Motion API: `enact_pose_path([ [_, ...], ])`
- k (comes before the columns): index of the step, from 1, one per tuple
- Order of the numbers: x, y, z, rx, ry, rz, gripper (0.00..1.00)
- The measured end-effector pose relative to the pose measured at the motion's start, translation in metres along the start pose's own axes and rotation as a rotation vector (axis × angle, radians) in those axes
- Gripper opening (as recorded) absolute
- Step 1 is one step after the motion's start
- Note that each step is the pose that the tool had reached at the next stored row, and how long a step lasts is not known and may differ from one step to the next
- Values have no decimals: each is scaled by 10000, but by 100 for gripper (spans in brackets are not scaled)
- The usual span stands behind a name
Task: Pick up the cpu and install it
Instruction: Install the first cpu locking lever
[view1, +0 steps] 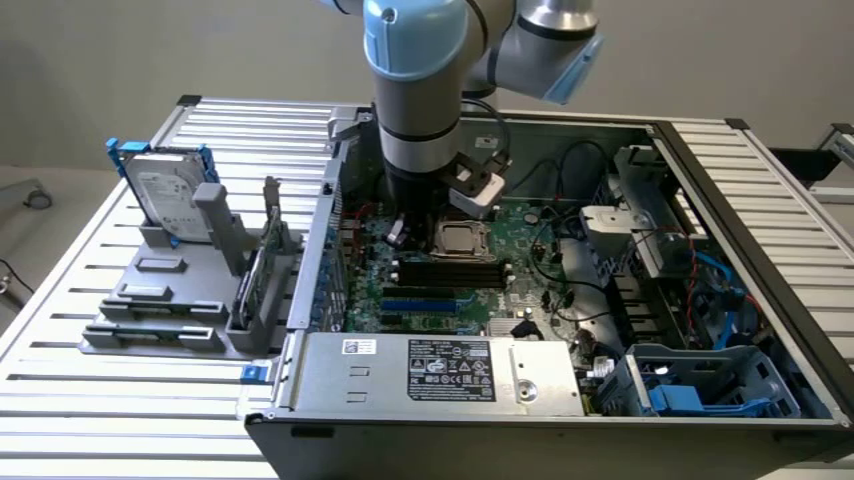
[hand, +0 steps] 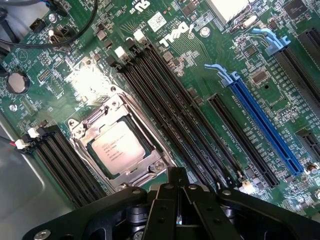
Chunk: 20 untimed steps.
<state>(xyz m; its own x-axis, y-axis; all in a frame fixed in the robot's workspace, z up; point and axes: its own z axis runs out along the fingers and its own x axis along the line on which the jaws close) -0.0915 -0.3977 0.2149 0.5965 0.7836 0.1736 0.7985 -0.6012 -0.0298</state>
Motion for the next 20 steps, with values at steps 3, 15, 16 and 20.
enact_pose_path([
  [3,7,-1,-40,-5,-3,19,11],
  [15,63,-15,-230,-40,-47,20,11],
  [16,71,-16,-249,-42,-51,21,11],
  [20,100,-12,-317,-50,-61,19,11],
])
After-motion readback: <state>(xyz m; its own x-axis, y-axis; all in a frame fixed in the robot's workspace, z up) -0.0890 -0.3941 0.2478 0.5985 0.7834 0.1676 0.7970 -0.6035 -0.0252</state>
